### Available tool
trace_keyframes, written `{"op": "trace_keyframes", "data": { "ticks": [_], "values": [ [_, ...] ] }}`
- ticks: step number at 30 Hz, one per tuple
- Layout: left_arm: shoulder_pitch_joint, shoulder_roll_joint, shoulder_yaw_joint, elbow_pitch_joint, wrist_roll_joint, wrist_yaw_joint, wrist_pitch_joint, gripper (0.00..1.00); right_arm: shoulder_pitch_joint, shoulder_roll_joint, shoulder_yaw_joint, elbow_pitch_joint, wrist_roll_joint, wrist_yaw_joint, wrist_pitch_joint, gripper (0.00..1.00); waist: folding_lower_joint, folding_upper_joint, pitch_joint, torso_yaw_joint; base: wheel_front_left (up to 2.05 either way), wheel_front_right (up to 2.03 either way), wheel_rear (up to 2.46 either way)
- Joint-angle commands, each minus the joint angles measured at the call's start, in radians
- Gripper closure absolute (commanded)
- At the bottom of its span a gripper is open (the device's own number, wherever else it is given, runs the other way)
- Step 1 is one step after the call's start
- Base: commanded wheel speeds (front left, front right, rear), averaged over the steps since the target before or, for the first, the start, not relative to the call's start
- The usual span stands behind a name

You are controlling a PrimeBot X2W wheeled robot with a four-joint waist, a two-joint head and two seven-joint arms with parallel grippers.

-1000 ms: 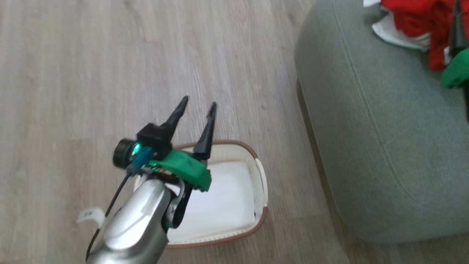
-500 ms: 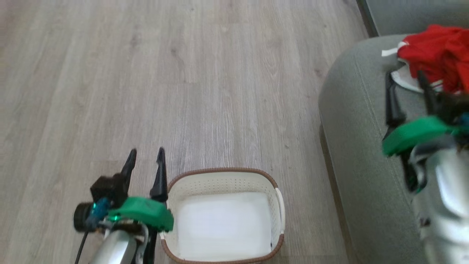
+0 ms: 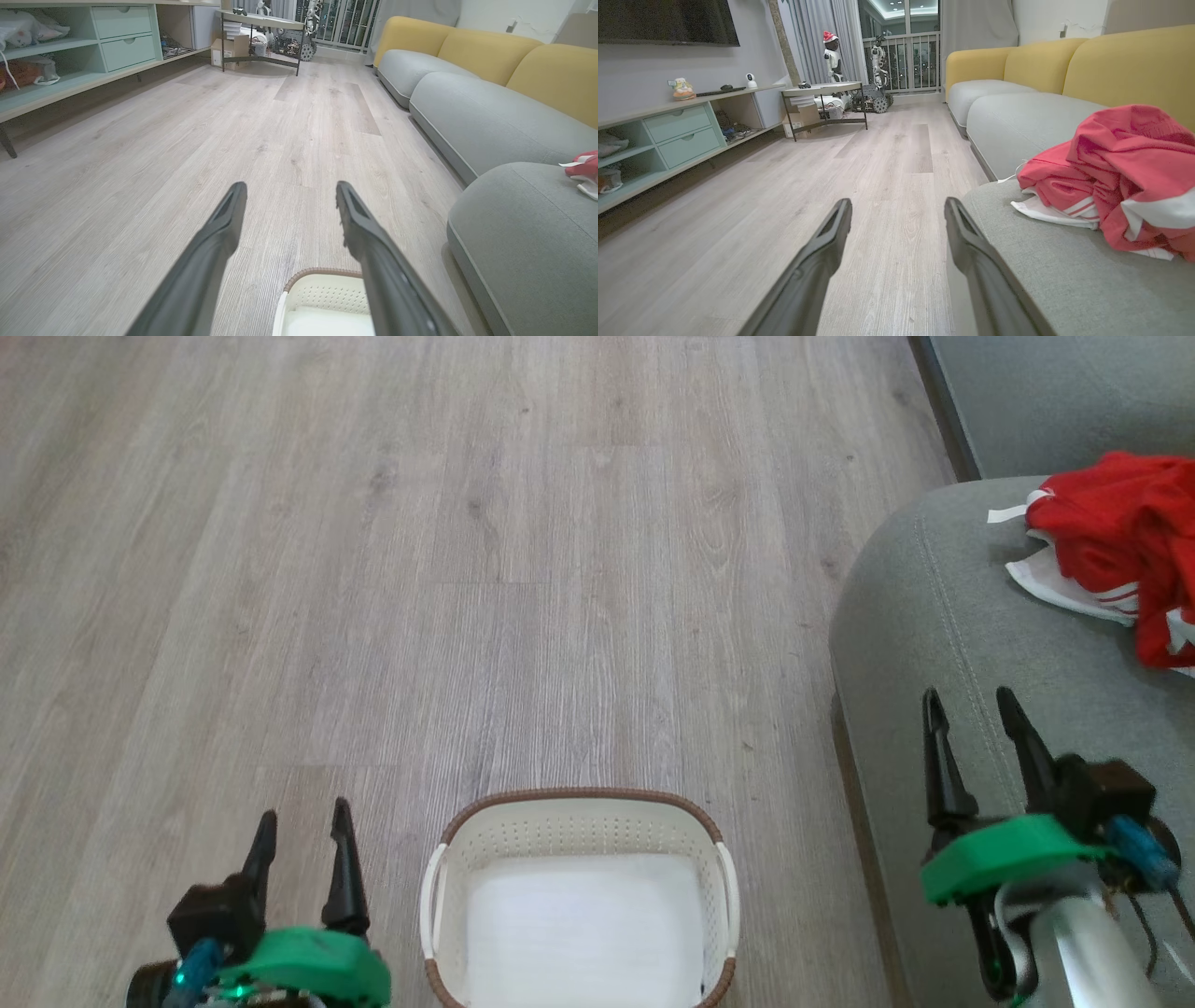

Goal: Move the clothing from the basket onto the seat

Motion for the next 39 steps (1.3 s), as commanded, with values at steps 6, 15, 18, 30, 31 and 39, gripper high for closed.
{"op": "trace_keyframes", "data": {
  "ticks": [6, 15, 18, 30, 31, 39],
  "values": [
    [0.004, -0.009, 0.069, -0.046, 0.023, -0.015, -0.009, 0.0, 0.037, 0.004, 0.042, -0.088, 0.034, 0.007, -0.01, 0.0, 0.0, -0.0001, -0.005, 0.001, 0.0, 0.0, 0.0],
    [0.016, -0.032, 0.095, -0.033, 0.042, -0.044, -0.009, 0.0, 0.075, 0.004, 0.056, -0.099, 0.046, 0.007, -0.01, 0.0, 0.0, -0.0001, -0.006, 0.0, 0.0, 0.0, 0.0],
    [0.014, -0.036, 0.102, -0.028, 0.049, -0.052, -0.009, 0.0, 0.076, 0.004, 0.058, -0.095, 0.048, 0.007, -0.01, 0.0, 0.0, -0.0001, -0.006, -0.001, 0.0, 0.0, 0.0],
    [0.01, -0.049, 0.116, -0.014, 0.078, -0.068, -0.01, 0.0, 0.072, 0.004, 0.061, -0.082, 0.053, 0.007, -0.01, 0.0, 0.0, -0.0001, -0.007, -0.001, 0.0, 0.0, 0.0],
    [0.01, -0.05, 0.116, -0.013, 0.08, -0.07, -0.01, 0.0, 0.071, 0.004, 0.06, -0.081, 0.053, 0.007, -0.01, 0.0, 0.0, -0.0001, -0.006, -0.001, 0.0, 0.0, 0.0],
    [0.067, -0.062, 0.08, 0.086, 0.043, -0.073, 0.013, 1.0, 0.125, 0.005, 0.033, 0.023, 0.074, -0.001, 0.012, 1.0, 0.0, -0.0001, -0.006, -0.002, 0.0, 0.0, 0.0]
  ]
}}
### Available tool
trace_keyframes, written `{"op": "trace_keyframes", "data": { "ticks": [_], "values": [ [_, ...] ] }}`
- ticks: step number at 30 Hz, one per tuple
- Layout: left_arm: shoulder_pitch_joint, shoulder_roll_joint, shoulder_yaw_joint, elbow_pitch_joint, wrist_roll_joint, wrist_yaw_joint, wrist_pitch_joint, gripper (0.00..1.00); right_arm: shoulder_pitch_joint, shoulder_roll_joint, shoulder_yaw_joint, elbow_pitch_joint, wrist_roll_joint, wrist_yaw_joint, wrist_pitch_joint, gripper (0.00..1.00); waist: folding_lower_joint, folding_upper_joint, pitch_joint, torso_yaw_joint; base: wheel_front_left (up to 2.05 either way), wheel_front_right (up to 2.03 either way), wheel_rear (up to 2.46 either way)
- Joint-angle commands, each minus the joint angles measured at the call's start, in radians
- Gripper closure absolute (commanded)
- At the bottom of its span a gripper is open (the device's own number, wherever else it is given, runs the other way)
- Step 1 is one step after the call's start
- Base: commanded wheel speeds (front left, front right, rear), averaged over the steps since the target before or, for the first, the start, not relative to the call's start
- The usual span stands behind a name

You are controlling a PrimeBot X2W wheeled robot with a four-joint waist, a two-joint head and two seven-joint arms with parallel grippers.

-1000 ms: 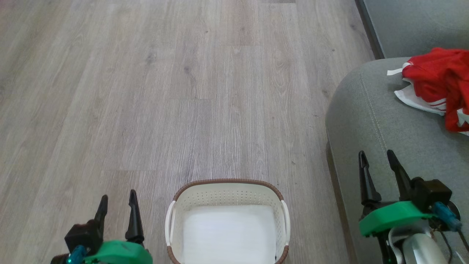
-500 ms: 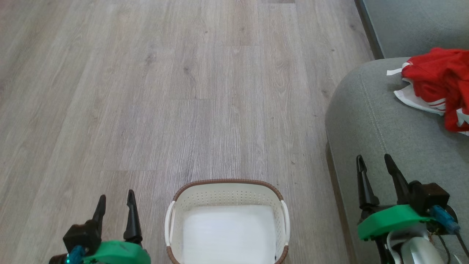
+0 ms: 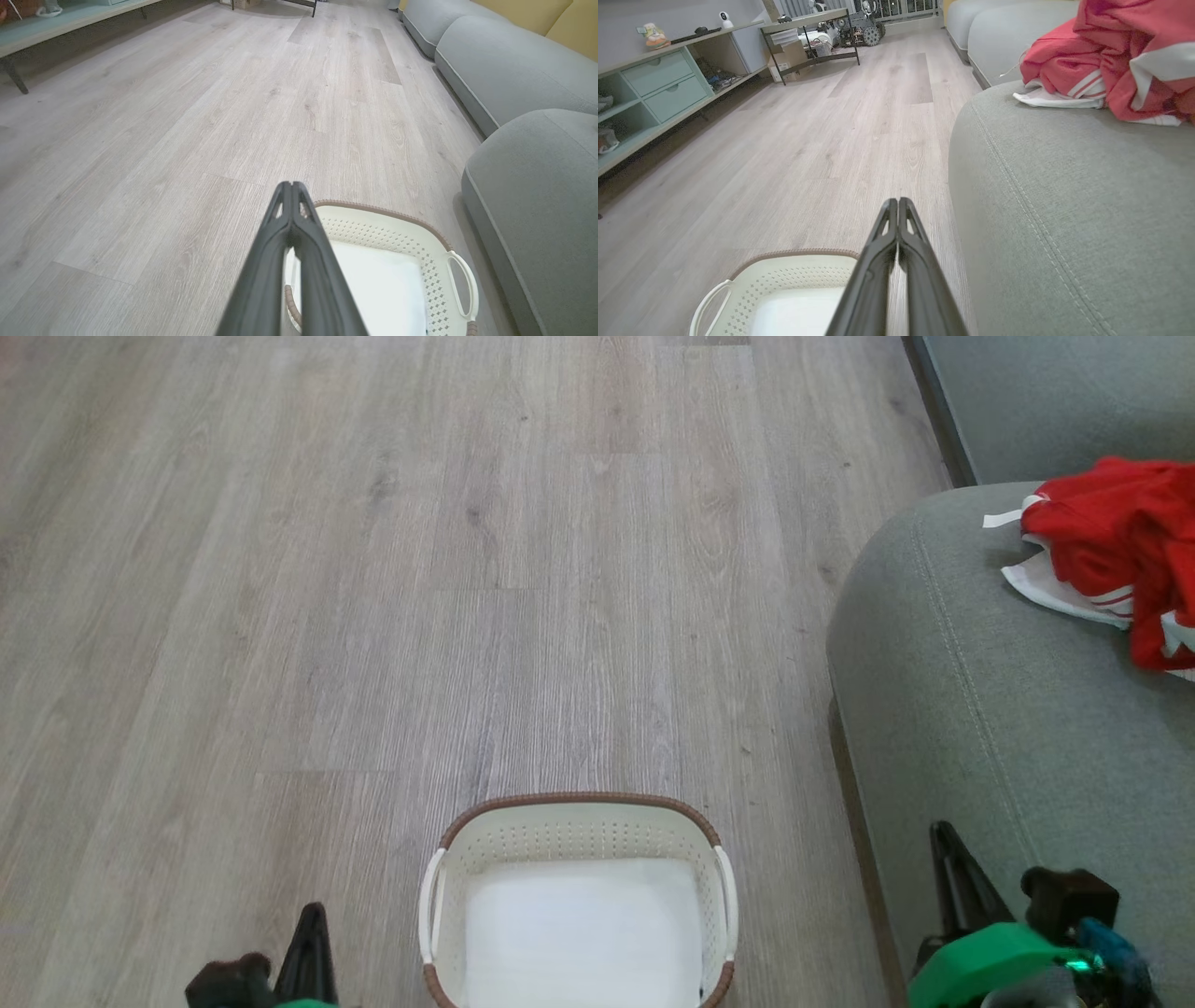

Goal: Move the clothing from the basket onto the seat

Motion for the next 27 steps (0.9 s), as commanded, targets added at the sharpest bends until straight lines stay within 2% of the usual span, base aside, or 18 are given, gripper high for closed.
{"op": "trace_keyframes", "data": {
  "ticks": [1, 27],
  "values": [
    [-0.035, 0.005, 0.009, -0.032, -0.024, -0.008, 0.002, 1.0, -0.044, -0.001, -0.004, -0.035, 0.027, 0.0, 0.007, 1.0, 0.0, -0.0001, 0.0, 0.0, 0.0, 0.0, 0.0],
    [-0.087, -0.007, 0.075, -0.036, -0.302, -0.072, 0.08, 1.0, -0.068, -0.001, -0.023, -0.054, 0.333, 0.002, 0.084, 1.0, 0.0, -0.0001, 0.009, -0.01, 0.0, 0.0, 0.0]
  ]
}}
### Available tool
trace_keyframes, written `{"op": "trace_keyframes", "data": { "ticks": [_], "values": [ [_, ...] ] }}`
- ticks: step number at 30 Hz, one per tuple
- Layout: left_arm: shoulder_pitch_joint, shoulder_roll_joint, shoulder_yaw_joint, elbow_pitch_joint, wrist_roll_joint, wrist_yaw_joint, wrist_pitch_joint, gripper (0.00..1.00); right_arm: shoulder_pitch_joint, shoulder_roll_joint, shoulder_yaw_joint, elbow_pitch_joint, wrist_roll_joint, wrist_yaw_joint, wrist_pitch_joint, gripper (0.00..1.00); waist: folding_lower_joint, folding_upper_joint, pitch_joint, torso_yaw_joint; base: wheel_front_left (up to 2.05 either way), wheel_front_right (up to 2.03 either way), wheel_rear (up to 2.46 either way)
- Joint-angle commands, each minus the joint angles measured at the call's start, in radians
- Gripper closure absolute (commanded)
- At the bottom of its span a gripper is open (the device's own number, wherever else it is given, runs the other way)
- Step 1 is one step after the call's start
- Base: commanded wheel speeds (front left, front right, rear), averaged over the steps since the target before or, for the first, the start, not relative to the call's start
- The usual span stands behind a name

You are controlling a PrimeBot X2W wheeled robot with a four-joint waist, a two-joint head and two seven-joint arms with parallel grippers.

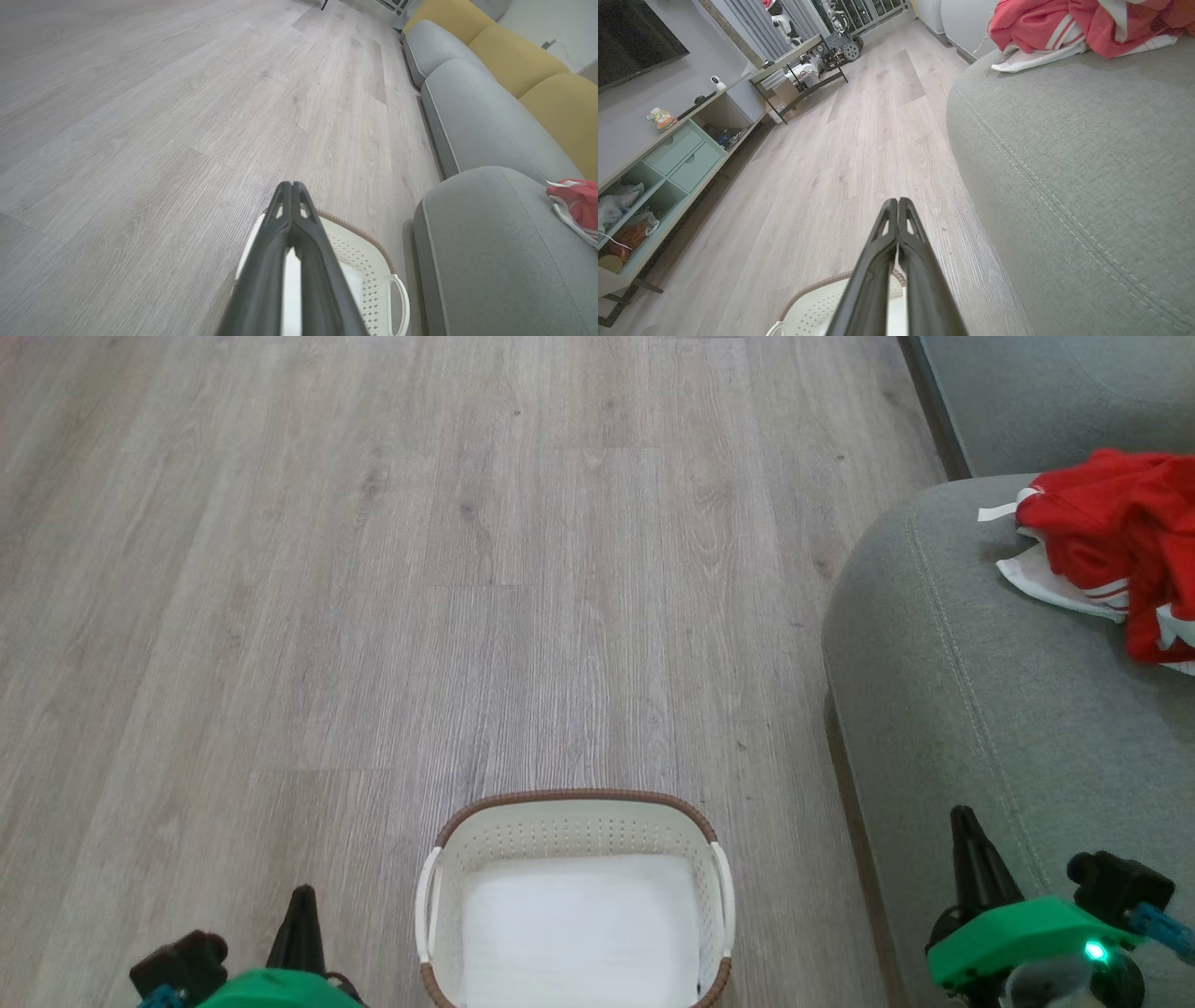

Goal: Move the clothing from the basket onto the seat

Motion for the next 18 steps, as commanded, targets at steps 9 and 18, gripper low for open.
{"op": "trace_keyframes", "data": {
  "ticks": [9, 18],
  "values": [
    [-0.063, -0.001, 0.045, -0.035, -0.105, -0.028, 0.03, 1.0, -0.058, -0.002, -0.008, -0.043, 0.117, 0.003, 0.03, 1.0, 0.0, 0.0, 0.003, -0.003, 0.0, 0.0, 0.0],
    [-0.081, -0.005, 0.067, -0.036, -0.198, -0.049, 0.056, 1.0, -0.066, -0.002, -0.015, -0.049, 0.219, 0.003, 0.056, 1.0, 0.0, 0.0, 0.005, -0.006, 0.0, 0.0, 0.0]
  ]
}}
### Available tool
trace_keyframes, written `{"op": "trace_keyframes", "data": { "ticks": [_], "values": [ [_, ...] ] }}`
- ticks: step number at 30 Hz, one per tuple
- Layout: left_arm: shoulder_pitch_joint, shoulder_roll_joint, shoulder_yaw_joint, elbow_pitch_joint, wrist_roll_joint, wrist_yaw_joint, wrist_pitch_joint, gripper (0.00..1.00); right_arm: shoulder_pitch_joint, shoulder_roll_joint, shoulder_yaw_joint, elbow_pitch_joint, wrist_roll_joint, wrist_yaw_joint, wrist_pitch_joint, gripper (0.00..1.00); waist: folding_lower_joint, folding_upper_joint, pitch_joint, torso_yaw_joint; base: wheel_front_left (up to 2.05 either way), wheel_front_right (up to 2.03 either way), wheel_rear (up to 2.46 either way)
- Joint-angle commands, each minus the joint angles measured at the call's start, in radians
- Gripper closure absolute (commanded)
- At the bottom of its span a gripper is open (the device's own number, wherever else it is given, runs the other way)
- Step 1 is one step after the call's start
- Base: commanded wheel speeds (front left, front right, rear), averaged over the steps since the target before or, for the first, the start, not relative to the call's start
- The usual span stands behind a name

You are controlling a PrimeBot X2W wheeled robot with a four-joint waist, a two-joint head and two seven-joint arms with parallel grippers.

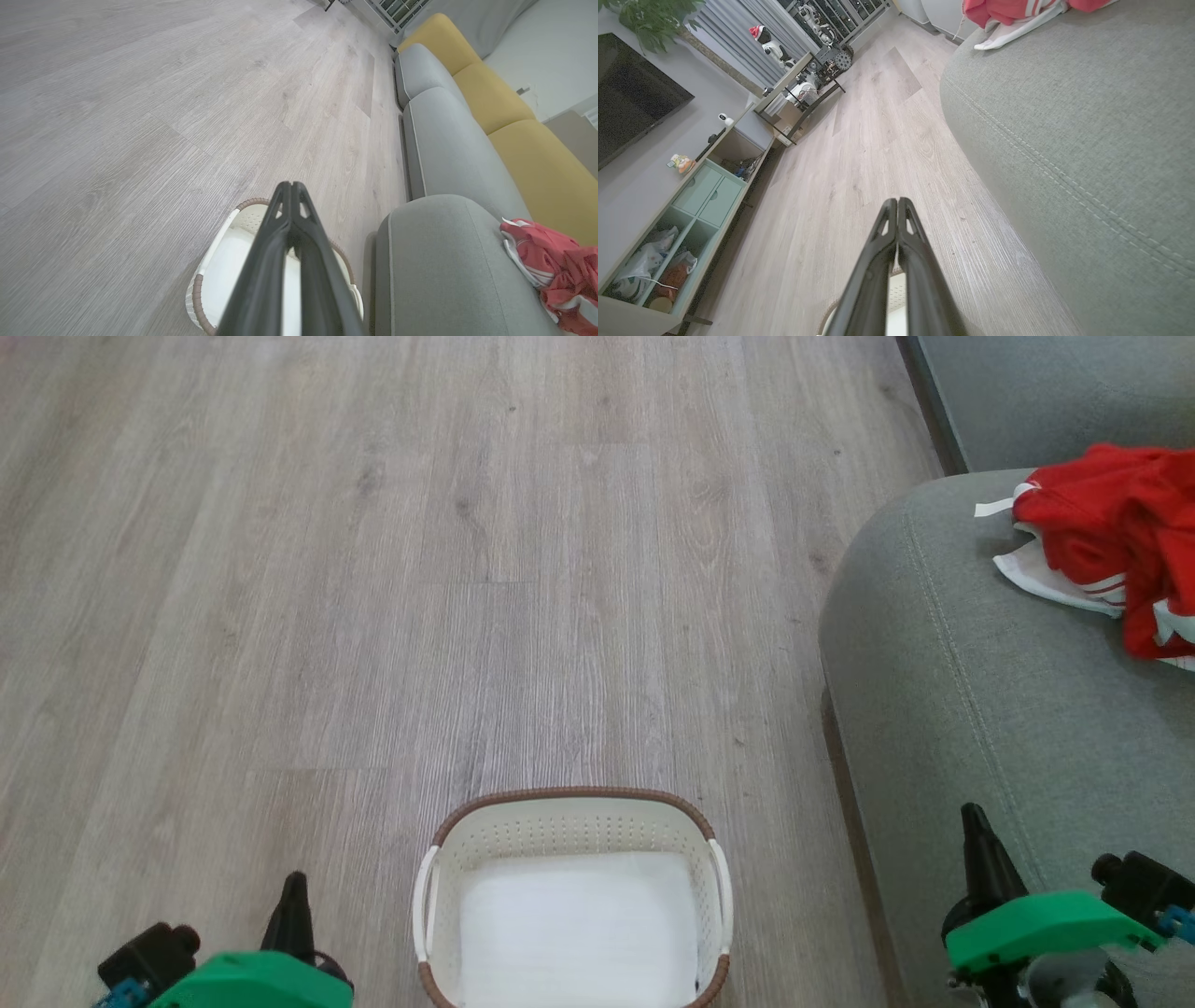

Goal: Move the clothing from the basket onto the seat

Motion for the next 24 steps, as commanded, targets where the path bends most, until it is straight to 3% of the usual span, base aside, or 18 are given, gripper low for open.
{"op": "trace_keyframes", "data": {
  "ticks": [1, 24],
  "values": [
    [-0.058, 0.004, 0.027, -0.036, -0.023, -0.011, 0.006, 1.0, -0.06, -0.002, 0.001, -0.038, 0.028, 0.003, 0.006, 1.0, 0.0, 0.0, 0.0, 0.0, 0.0, 0.0, 0.0],
    [-0.102, -0.007, 0.083, -0.039, -0.26, -0.065, 0.072, 1.0, -0.082, -0.002, -0.016, -0.052, 0.288, 0.005, 0.073, 1.0, 0.0, 0.0, 0.007, -0.008, 0.0, 0.0, 0.0]
  ]
}}
